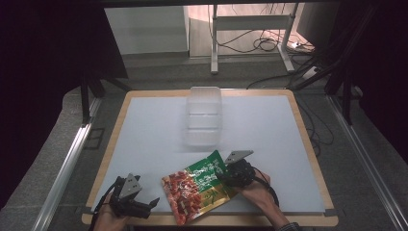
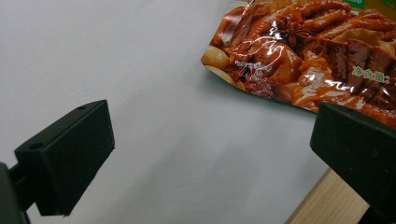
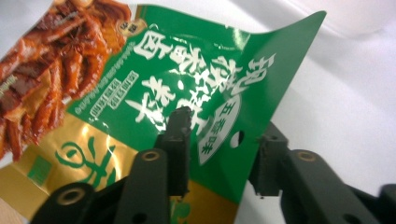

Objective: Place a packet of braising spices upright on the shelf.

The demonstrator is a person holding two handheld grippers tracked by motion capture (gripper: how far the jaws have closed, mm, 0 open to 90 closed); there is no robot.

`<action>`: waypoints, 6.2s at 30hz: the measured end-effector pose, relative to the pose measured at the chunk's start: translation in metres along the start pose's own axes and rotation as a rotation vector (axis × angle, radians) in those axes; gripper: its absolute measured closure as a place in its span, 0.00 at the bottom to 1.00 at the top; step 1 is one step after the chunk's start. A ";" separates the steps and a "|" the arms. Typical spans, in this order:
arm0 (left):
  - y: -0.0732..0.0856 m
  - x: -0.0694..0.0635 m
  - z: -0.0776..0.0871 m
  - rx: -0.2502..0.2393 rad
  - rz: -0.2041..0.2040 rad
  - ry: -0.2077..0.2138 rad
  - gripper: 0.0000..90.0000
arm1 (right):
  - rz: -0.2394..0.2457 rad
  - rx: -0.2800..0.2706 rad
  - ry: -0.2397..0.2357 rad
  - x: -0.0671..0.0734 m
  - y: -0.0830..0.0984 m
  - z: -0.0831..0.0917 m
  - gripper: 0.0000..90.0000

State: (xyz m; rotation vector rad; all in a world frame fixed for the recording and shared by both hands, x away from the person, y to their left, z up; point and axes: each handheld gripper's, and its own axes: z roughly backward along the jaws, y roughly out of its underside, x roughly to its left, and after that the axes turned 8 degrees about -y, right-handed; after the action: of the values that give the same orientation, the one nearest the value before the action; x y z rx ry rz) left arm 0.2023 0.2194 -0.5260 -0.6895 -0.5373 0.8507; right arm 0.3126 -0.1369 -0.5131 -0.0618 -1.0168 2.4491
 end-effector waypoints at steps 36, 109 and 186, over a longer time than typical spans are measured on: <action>0.001 0.002 0.002 -0.014 0.016 0.003 0.00 | 0.035 -0.113 -0.138 0.008 -0.049 0.034 0.99; 0.002 0.004 0.002 -0.022 0.024 0.009 0.00 | 0.058 -0.280 -0.095 -0.041 -0.222 0.136 0.99; 0.002 0.004 0.002 -0.013 0.022 0.025 0.00 | 0.045 -0.195 0.084 -0.143 -0.255 0.017 0.81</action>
State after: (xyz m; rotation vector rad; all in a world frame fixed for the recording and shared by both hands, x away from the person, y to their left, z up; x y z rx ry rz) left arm 0.2025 0.2245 -0.5258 -0.7180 -0.5140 0.8590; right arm 0.5409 -0.0579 -0.3476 -0.2530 -1.2250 2.3580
